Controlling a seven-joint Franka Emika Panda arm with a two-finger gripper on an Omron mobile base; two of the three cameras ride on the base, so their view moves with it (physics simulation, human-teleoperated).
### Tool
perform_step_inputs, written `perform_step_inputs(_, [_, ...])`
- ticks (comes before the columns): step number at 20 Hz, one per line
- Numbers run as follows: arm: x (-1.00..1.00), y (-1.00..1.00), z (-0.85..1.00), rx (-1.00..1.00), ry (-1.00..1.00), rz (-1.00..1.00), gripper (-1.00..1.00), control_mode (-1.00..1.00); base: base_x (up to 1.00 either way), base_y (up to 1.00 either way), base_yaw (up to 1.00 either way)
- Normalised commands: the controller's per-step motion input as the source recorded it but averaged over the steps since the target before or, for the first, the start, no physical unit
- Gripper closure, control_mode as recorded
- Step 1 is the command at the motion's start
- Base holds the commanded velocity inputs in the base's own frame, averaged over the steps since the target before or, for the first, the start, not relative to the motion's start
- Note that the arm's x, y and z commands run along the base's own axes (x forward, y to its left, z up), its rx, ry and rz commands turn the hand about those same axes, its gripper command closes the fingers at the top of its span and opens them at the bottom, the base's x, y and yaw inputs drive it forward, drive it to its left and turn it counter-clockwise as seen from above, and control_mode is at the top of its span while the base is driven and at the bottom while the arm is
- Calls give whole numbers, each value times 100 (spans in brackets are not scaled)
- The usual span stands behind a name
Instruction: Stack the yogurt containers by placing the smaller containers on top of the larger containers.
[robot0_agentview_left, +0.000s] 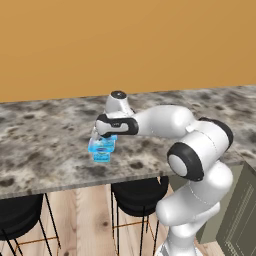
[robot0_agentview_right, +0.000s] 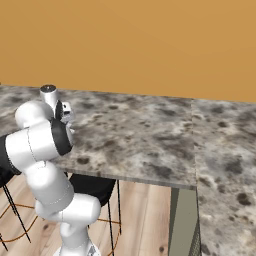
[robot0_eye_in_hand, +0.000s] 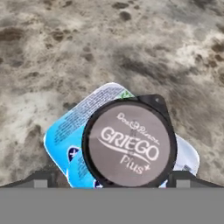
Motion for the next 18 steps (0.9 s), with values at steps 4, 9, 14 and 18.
perform_step_inputs(4, [-60, -7, 18, 2, -1, 0, -100, -100, 0, 0, 0])
perform_step_inputs(9, [-54, -34, 36, 6, 0, -2, -100, -100, 0, 0, 0])
perform_step_inputs(14, [-65, -74, 32, 13, 0, -7, -100, -100, 0, 0, 0])
perform_step_inputs(18, [-72, -66, 30, 14, -1, -13, -100, -100, 0, 0, 0])
